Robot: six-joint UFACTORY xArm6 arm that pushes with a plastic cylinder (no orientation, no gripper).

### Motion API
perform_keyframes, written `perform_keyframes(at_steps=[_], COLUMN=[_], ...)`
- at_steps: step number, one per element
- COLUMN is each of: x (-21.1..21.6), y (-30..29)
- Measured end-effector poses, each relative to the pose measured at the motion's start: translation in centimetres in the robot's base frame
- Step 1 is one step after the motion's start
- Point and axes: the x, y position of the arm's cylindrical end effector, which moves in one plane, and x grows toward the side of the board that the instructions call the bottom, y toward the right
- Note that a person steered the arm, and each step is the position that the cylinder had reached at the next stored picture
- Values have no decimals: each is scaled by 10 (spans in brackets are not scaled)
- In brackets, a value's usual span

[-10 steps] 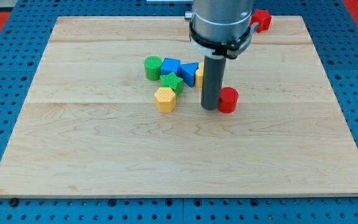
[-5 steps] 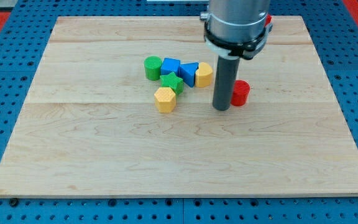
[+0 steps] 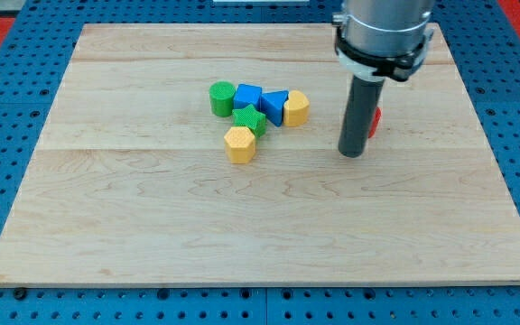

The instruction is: Push the red circle slightly upwards

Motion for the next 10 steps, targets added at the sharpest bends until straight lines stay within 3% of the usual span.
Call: perform_keyframes(at_steps=[2,4,6,9,10], x=[-41,-32,-98,-96,-119], y=[23,30,31,38,40])
